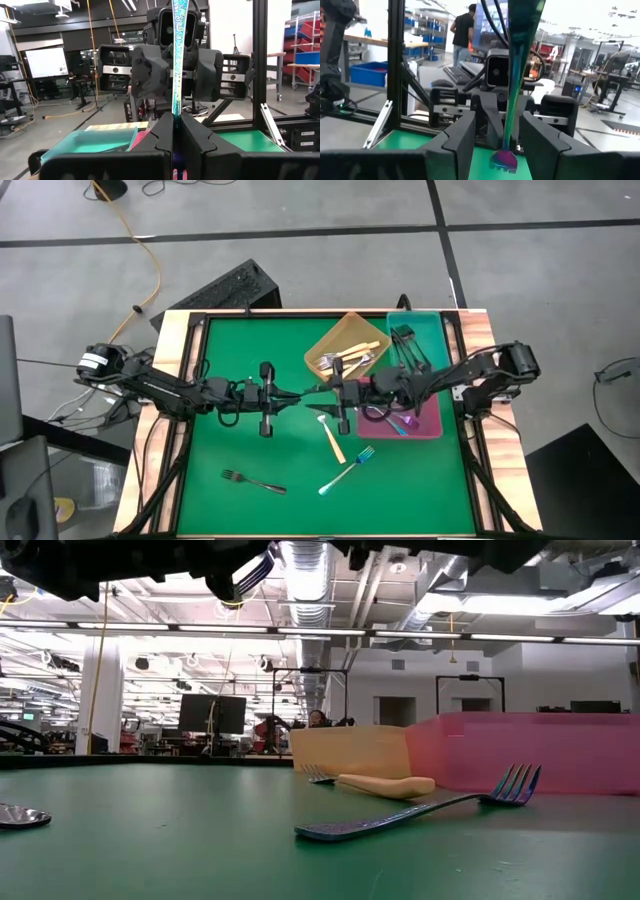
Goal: Sort silverware by color (type)
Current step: Put the blue fork into the pink bin, then put the orange fork into the orange bin
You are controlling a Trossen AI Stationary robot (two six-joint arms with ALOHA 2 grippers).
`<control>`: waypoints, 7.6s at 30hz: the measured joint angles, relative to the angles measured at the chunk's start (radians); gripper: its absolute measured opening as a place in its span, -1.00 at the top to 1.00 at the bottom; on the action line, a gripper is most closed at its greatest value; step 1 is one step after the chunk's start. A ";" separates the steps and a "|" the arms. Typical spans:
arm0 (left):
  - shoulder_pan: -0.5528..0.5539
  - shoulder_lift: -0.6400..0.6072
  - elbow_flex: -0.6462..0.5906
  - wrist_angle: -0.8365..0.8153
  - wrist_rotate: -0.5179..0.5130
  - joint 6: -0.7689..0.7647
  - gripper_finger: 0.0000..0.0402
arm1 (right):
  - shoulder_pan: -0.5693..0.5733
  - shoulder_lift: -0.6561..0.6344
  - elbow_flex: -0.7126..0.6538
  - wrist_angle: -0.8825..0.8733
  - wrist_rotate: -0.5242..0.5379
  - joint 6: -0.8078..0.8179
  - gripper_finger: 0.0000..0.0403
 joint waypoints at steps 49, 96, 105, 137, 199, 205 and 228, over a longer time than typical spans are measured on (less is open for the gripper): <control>0.022 0.221 0.047 0.279 -0.015 0.063 0.99 | -0.027 0.000 0.030 -0.064 0.001 -0.008 0.16; 0.016 -0.148 0.113 -0.570 -0.191 -0.089 0.19 | -0.137 -0.023 0.221 -0.668 0.138 0.209 0.82; 0.013 -0.196 0.113 -0.713 -0.202 -0.137 0.18 | -0.175 -0.019 0.466 -1.309 0.167 0.281 0.82; 0.013 -0.197 0.113 -0.781 -0.240 -0.192 0.18 | -0.026 -0.241 -0.003 -1.788 0.116 0.734 0.82; 0.014 -0.197 0.113 -0.771 -0.240 -0.180 0.18 | -0.098 -0.049 -0.102 -1.537 0.000 0.621 0.65; 0.014 -0.197 0.113 -0.772 -0.235 -0.182 0.18 | -0.098 -0.049 -0.061 -1.562 -0.002 0.620 0.64; -0.015 -0.197 0.112 -0.875 0.049 -0.217 0.18 | 0.043 -0.049 0.373 -1.786 0.066 0.463 0.64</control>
